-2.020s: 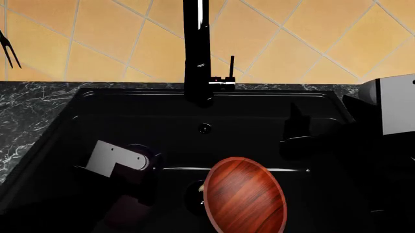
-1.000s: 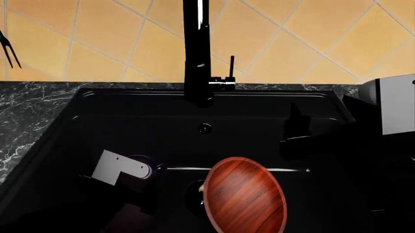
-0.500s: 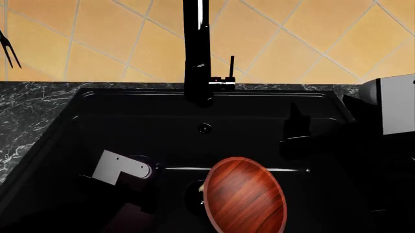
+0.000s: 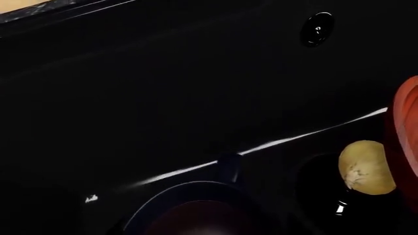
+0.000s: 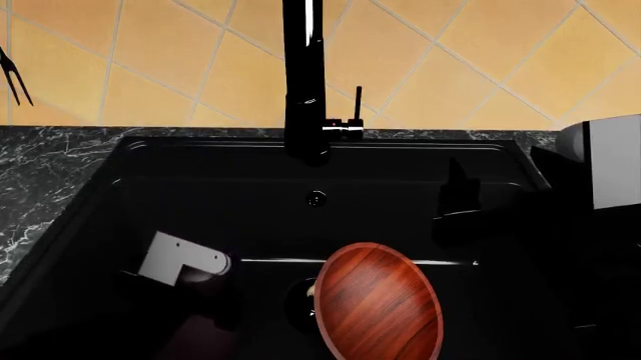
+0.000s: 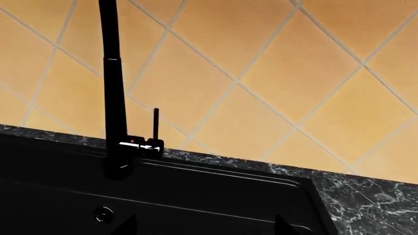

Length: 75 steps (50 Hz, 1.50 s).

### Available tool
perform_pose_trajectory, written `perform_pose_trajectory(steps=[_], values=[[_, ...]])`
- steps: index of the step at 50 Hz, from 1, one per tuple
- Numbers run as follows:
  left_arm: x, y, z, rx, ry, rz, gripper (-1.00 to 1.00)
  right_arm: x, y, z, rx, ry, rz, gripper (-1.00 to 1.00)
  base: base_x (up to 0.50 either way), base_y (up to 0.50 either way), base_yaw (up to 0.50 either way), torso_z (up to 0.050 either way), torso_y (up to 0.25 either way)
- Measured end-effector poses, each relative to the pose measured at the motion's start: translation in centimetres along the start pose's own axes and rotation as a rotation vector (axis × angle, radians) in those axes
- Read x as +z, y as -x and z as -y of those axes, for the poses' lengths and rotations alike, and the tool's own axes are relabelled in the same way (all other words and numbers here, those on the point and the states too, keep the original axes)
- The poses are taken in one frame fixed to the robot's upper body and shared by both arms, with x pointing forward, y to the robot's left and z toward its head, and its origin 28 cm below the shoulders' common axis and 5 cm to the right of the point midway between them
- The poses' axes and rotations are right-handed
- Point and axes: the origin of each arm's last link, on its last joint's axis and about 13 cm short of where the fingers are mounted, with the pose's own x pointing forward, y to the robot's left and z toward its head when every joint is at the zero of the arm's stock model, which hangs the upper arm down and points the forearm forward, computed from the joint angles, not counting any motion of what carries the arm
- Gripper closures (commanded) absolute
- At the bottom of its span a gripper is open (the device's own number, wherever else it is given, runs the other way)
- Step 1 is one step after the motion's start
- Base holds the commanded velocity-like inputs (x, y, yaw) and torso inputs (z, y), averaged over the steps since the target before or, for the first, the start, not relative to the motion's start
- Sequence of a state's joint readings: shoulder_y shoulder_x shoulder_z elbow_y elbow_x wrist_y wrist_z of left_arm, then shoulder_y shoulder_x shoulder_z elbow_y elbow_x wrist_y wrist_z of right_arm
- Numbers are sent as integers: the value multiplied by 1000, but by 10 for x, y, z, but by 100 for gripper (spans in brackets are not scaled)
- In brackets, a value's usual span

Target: Pick the bowl and pitcher and place them in the sink. Then turn on the water.

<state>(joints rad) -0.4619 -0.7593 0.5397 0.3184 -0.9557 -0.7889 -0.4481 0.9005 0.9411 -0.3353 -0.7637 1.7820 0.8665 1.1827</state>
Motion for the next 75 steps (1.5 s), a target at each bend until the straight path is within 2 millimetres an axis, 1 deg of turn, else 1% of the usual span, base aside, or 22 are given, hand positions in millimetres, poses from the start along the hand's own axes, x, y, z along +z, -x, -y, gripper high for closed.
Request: perform_pose_trajectory(steps=[8, 18, 27, 46, 54, 63, 75], values=[[11, 8, -1, -2, 3, 33, -100, 1, 0, 0, 1, 1, 1, -100, 0, 0, 0, 0, 0], [30, 24, -3, -7, 5, 100, -100, 2, 1, -1, 2, 2, 4, -100, 0, 0, 0, 0, 0], [43, 38, -4, -10, 3, 155, -100, 4, 2, -1, 3, 4, 8, -100, 0, 0, 0, 0, 0], [69, 75, -11, 25, 34, 333, -100, 9, 0, -3, 9, 10, 19, -100, 0, 0, 0, 0, 0], [80, 91, -14, 62, 64, 422, -100, 13, -12, -5, 8, 13, 31, -100, 0, 0, 0, 0, 0], [90, 106, -17, 93, 86, 499, -100, 18, -32, -9, 9, 20, 43, -100, 0, 0, 0, 0, 0], [95, 120, -19, 120, 103, 562, -100, 25, -60, -15, 12, 6, 53, -100, 0, 0, 0, 0, 0]])
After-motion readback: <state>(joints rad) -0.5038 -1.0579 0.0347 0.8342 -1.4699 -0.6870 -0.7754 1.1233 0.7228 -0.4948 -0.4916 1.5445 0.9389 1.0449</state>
